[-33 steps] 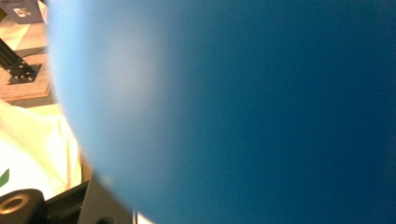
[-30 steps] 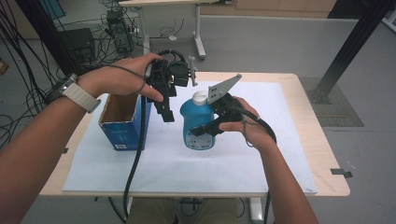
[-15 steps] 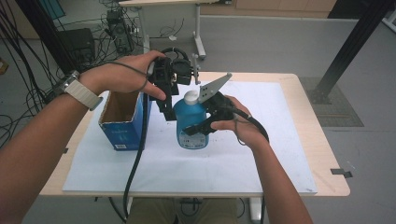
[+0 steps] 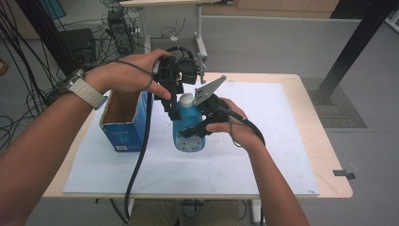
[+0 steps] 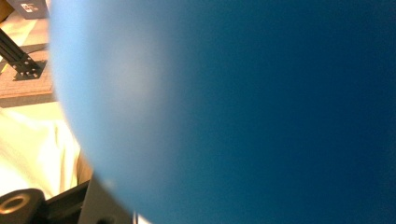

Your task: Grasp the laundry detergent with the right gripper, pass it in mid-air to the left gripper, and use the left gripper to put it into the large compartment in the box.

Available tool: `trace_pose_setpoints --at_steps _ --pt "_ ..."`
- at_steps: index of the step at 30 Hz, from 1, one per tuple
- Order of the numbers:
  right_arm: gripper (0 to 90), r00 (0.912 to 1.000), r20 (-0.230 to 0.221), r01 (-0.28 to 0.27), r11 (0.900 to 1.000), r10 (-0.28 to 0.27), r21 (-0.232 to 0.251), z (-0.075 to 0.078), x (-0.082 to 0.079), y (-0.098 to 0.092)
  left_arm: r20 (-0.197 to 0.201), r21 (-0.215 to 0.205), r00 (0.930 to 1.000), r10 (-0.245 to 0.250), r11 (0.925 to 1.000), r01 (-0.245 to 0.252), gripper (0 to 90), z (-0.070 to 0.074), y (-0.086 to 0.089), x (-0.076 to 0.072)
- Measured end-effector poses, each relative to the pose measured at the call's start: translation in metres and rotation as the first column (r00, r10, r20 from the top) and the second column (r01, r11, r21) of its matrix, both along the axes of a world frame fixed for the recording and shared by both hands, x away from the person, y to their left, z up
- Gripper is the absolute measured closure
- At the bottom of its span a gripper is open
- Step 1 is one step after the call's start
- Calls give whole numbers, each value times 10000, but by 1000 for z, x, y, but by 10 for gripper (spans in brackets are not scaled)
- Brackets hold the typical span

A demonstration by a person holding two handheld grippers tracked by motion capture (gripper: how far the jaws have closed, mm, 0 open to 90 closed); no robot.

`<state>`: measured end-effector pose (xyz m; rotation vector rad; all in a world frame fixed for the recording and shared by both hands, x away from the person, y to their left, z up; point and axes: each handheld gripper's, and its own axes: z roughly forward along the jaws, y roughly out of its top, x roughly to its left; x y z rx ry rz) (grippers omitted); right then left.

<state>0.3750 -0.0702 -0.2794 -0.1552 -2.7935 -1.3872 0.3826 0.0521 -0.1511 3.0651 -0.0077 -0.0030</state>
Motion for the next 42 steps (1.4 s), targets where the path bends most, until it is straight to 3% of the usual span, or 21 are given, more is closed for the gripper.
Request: trace_pose_setpoints --at_steps 42 --pt "445 9999 -106 -46 10000 45 -63 -1 0 7 -2 72 10000 -43 10000 43 90 -6 -10 5"
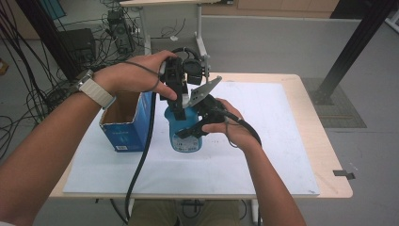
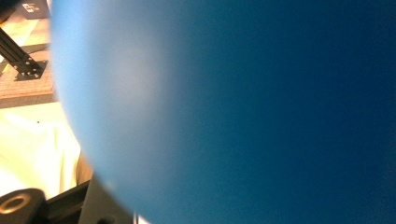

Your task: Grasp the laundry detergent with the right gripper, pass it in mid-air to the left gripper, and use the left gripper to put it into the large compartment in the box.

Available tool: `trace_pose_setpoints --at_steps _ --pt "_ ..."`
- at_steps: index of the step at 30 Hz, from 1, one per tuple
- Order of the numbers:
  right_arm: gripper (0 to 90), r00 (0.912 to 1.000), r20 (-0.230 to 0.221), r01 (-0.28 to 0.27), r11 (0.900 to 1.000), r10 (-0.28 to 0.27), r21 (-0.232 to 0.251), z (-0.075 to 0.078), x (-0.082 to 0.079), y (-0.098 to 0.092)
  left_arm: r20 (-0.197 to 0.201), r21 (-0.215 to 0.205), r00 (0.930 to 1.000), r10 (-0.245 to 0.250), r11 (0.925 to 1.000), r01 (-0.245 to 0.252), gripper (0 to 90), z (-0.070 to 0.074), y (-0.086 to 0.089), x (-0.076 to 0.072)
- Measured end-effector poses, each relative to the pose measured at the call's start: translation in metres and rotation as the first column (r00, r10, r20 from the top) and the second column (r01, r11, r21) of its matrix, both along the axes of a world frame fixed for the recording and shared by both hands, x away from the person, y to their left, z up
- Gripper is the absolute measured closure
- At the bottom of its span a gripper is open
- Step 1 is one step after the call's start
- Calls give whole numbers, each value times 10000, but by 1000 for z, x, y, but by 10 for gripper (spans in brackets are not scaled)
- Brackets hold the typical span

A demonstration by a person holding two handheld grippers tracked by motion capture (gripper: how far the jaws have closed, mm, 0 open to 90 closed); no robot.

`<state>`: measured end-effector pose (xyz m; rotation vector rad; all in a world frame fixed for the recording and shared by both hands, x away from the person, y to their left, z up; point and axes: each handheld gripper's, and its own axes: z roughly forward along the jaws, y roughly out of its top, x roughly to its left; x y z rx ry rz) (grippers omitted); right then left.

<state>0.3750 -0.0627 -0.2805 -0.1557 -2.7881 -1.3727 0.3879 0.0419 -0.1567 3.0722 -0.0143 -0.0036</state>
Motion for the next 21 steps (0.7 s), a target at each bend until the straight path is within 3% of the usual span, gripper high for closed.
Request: trace_pose_setpoints --at_steps 21 --pt "445 9998 -102 148 9999 -148 -28 1 0 -2 4 -19 9999 -104 9999 104 90 -2 -3 0"
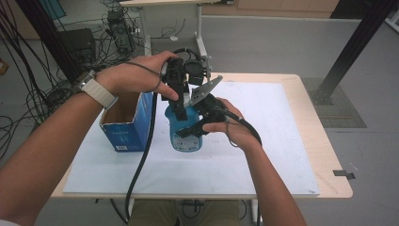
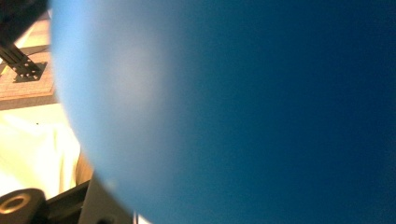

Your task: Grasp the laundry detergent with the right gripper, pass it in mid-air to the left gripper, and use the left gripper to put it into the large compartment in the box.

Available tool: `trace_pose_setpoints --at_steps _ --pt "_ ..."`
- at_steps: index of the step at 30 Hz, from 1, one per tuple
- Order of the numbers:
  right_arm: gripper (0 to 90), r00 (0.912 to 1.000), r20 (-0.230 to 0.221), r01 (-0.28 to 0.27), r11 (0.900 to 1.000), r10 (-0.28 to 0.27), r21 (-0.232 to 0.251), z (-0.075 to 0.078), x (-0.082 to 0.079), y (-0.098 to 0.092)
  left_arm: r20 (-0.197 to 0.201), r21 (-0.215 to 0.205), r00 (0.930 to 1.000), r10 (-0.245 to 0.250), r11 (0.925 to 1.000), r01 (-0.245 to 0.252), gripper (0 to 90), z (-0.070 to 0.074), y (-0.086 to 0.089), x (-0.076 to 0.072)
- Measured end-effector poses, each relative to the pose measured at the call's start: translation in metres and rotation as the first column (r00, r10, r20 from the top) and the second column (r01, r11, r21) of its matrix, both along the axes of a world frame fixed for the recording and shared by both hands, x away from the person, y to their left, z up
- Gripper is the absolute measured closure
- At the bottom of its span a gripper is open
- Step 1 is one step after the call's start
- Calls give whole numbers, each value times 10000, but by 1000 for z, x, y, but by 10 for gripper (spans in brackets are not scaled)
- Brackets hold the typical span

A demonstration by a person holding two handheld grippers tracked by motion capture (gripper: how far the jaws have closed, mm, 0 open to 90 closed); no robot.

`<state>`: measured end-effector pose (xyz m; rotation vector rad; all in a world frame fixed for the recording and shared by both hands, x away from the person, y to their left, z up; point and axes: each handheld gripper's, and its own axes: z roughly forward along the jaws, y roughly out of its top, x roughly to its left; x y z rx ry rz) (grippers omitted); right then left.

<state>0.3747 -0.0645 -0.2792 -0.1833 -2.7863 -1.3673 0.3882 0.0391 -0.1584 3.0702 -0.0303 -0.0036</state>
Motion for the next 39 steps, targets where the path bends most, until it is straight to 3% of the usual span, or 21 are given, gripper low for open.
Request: trace_pose_setpoints --at_steps 3,9,12,13,30,39 --pt "444 9997 253 -56 9999 53 104 -1 2 1 0 -24 10000 13 10000 -13 90 0 0 0" --pt "444 9997 228 -84 9999 81 105 -1 2 1 4 -10 10000 5 10000 -5 90 0 0 1" --pt "444 10000 -22 3 10000 -4 -32 0 0 0 -14 -18 10000 2 10000 -2 90 0 0 1" --pt "444 9997 225 -85 9999 83 104 -1 2 1 -14 -15 10000 1 10000 -1 90 0 0 1" --pt "444 10000 -10 -21 10000 21 -13 -1 1 0 -10 -11 10000 -4 10000 4 92 0 -1 0" --pt "444 9998 203 -43 10000 41 80 -1 2 -1 15 -3 10000 -54 10000 54 92 -1 -1 -1"
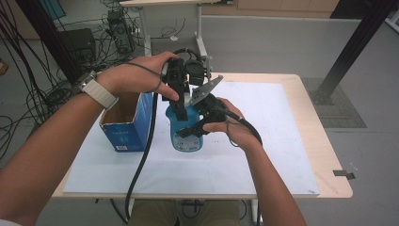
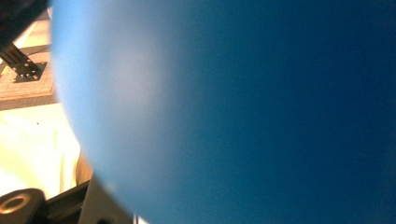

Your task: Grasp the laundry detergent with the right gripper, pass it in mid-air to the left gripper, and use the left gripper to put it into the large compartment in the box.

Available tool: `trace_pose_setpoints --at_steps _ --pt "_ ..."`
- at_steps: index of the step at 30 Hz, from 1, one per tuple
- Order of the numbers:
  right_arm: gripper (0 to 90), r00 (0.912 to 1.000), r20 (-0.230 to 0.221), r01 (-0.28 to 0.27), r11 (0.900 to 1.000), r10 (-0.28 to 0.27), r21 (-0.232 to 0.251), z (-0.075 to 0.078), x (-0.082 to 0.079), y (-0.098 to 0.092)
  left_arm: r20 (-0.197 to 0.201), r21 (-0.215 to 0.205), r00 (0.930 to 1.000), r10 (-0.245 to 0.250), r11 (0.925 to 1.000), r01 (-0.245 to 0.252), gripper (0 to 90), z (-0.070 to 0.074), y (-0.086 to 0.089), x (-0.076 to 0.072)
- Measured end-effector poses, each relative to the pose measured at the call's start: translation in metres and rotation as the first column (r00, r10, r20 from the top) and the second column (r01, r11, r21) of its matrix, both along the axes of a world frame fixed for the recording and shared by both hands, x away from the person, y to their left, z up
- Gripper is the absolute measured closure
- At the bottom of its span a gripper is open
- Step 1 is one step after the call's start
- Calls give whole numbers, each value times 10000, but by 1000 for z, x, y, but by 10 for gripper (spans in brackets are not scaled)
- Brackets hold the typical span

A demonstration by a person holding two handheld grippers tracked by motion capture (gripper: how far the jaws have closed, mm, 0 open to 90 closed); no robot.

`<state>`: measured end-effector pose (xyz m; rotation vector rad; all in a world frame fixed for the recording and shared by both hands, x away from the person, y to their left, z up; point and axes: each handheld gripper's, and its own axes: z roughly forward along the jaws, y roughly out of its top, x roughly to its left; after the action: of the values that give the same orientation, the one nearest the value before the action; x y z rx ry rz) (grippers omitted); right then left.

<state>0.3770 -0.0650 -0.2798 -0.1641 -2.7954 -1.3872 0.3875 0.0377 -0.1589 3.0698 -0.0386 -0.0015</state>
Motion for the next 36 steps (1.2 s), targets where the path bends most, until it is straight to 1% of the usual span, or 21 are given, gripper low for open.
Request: trace_pose_setpoints --at_steps 18,26,36 --pt "444 10000 -6 -4 10000 4 16 0 0 -1 -13 -52 10000 21 10000 -21 92 -1 1 0" --pt "443 10000 42 -8 10000 8 7 0 0 -1 -17 -28 10000 -9 10000 9 92 -2 1 0" --pt "443 10000 -5 17 10000 -17 33 0 0 -2 -6 -4 10000 -5 10000 5 94 -2 1 -1"
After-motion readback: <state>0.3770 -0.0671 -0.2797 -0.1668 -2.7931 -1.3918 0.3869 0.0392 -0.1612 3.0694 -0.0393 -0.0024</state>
